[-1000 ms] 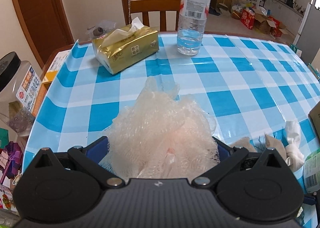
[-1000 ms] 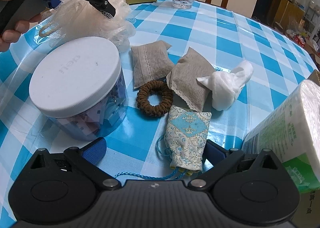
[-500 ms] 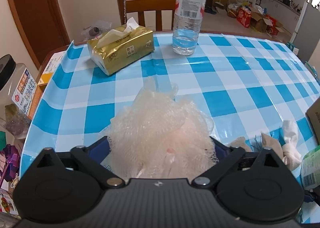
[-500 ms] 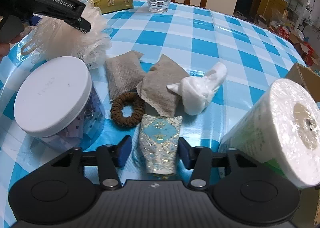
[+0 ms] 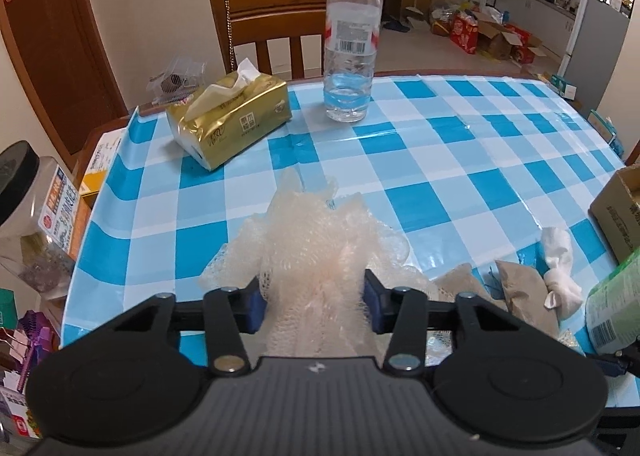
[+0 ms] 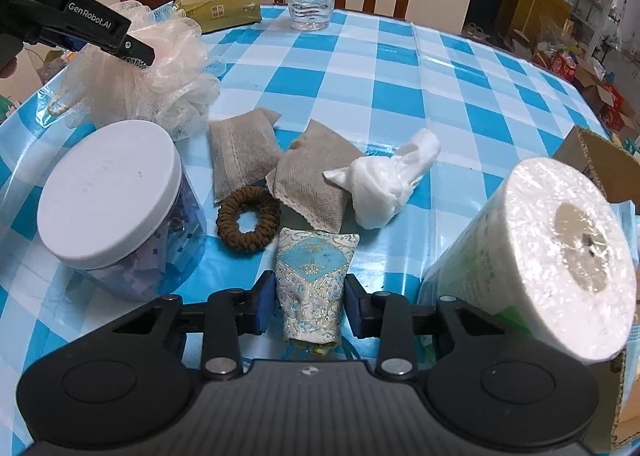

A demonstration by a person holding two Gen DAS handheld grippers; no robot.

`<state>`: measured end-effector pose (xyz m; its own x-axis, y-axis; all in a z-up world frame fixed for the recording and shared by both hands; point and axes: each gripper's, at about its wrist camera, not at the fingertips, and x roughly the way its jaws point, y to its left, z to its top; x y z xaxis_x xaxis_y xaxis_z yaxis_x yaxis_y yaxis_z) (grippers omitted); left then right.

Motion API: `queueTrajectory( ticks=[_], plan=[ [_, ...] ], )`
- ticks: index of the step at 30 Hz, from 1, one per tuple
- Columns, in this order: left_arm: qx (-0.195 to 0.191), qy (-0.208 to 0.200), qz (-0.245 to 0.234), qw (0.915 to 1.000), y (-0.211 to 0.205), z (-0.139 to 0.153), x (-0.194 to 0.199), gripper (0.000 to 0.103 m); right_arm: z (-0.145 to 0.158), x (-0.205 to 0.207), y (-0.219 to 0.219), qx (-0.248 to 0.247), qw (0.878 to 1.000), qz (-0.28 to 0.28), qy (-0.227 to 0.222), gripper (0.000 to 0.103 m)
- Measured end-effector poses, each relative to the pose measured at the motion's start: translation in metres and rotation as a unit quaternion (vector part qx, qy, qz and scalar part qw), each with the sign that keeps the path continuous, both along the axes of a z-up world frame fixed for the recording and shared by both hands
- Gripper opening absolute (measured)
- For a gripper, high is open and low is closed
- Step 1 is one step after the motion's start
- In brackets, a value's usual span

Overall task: Organize soft objects
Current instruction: 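Lift the pouf with the left tool while the right tool lifts the blue sachet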

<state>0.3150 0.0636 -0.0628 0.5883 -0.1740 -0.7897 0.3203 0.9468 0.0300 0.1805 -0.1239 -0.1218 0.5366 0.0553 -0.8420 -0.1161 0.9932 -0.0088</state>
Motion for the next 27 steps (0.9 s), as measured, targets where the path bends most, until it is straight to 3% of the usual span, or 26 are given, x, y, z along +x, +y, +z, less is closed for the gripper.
queueTrajectory(
  ticks=[9, 27],
  plan=[
    [0.002, -0.014, -0.005, 0.9999, 0.006, 0.02, -0.017, 0.036, 0.016, -0.012, -0.003, -0.001, 1.0, 0.014, -0.01, 0.041],
    [0.024, -0.031, -0.037, 0.9985, 0.025, 0.072, -0.087, 0.033, 0.052, -0.055, -0.005, -0.008, 0.998, 0.061, -0.022, 0.038]
  ],
)
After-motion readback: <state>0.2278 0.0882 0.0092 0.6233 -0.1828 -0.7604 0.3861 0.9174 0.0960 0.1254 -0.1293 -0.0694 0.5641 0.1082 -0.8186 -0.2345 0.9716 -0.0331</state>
